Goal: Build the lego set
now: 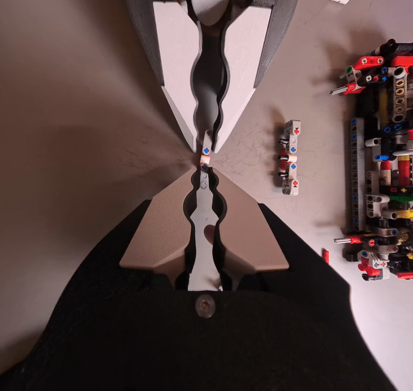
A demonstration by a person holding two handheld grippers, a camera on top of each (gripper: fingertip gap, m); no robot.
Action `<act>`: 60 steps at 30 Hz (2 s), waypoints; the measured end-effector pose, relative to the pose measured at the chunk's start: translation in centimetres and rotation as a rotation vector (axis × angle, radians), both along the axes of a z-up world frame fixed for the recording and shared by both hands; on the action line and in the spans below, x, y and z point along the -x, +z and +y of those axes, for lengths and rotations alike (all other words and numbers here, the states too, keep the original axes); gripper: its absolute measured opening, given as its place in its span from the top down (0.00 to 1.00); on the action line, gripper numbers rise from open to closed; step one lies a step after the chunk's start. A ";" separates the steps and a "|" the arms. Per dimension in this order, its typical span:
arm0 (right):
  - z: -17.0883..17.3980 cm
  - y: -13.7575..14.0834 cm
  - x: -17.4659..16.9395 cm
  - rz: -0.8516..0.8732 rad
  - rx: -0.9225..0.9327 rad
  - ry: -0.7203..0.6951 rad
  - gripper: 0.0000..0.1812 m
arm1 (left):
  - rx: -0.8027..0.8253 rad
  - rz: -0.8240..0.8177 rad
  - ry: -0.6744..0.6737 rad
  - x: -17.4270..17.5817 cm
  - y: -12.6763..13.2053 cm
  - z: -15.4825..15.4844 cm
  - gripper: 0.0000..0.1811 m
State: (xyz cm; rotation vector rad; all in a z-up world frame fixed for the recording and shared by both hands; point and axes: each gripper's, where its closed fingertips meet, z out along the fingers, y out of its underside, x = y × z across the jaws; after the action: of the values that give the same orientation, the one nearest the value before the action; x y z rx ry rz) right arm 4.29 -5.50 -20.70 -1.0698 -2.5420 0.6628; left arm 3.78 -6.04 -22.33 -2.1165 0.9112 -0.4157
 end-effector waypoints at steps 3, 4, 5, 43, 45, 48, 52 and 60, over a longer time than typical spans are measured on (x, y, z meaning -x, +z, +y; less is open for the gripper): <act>0.0 0.0 0.1 -0.001 -0.019 0.004 0.97 | -0.005 0.007 -0.011 -0.1 0.0 0.0 0.97; 0.0 0.0 0.0 -0.004 -0.021 0.004 0.97 | -0.006 0.009 -0.011 -0.1 0.0 0.0 0.97; 0.0 -0.1 0.0 -0.009 -0.019 0.002 0.98 | -0.009 0.011 -0.011 -0.1 0.0 0.0 0.97; 0.0 -1.3 -0.1 -0.043 -0.035 -0.012 0.95 | -0.039 0.032 -0.026 -0.3 0.0 -0.1 0.90; -0.3 -1.9 -0.4 -0.057 -0.050 0.022 0.93 | -0.035 0.030 -0.033 -0.5 0.0 0.0 0.92; -0.7 -1.8 0.1 -0.047 -0.041 0.046 0.93 | -0.044 0.042 -0.046 -0.7 0.0 -0.1 0.97; -1.0 -1.7 0.1 -0.071 -0.048 0.095 0.93 | -0.034 0.033 -0.059 -0.7 -0.1 -0.3 0.97; -1.0 -1.8 0.2 -0.104 -0.045 0.132 0.97 | -0.025 0.025 -0.071 -0.8 -0.1 -0.5 0.97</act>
State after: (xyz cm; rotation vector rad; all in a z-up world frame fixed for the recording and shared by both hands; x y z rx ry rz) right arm 4.10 -6.46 -22.52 -0.9518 -2.7222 0.5936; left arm 4.63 -6.51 -22.41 -2.0750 1.0035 -0.4133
